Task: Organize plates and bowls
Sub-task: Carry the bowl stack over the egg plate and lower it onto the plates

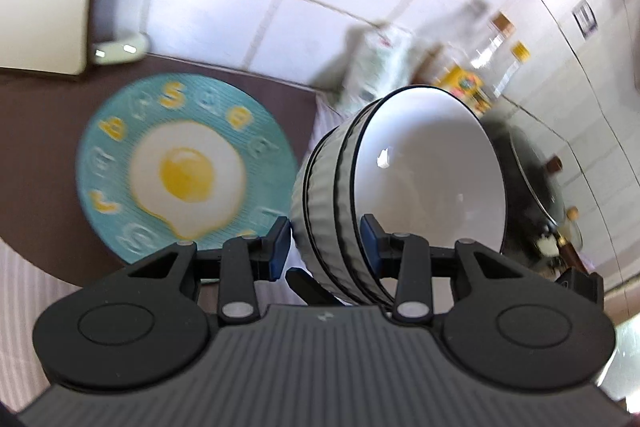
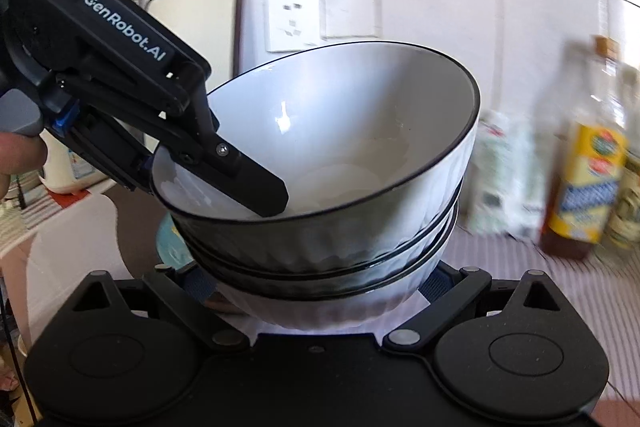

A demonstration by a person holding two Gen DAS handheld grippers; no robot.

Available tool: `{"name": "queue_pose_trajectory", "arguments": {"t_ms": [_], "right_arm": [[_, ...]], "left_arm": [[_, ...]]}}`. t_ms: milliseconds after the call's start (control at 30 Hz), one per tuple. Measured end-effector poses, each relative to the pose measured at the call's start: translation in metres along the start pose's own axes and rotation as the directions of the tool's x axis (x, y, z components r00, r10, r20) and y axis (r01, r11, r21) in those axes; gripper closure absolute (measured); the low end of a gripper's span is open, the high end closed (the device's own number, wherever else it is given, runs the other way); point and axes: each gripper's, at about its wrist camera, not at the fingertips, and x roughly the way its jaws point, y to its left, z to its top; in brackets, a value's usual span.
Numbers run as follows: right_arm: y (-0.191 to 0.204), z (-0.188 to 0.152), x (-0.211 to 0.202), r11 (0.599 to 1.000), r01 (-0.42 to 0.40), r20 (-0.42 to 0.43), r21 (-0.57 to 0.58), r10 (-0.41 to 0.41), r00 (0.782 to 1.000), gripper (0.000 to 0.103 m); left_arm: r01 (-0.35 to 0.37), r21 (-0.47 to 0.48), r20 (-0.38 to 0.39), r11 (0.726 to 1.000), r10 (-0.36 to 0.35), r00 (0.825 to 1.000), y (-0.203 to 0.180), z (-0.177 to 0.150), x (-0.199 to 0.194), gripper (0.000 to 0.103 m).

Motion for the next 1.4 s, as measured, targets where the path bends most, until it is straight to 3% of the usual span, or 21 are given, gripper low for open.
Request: {"name": "queue_pose_trajectory", "arguments": {"t_ms": [333,767,1200,1400], "right_arm": [[0.024,0.021,0.066,0.994,-0.109,-0.024,-0.006,0.108,0.994,0.003],[0.033,0.015,0.104,0.994,-0.106,-0.126,-0.014,0.104,0.987,0.003],[0.033,0.006,0.111,0.994,-0.092,-0.164,-0.064,0.081,0.983,0.003],[0.03,0.011,0.12,0.995,-0.1,-0.219,-0.004,0.097,0.971,0.003]], "left_arm": [[-0.086,-0.063,0.027,0.994,0.088,0.996,0.059,0.016,-0.006,0.066],[-0.075,-0.07,-0.024,0.995,0.074,0.997,0.099,0.022,0.027,0.063],[-0.114,-0.081,-0.052,0.99,0.11,0.993,0.104,0.023,0.035,0.063],[-0.234,-0.066,-0.028,0.97,0.233,0.972,0.09,0.03,0.028,0.064]]}}
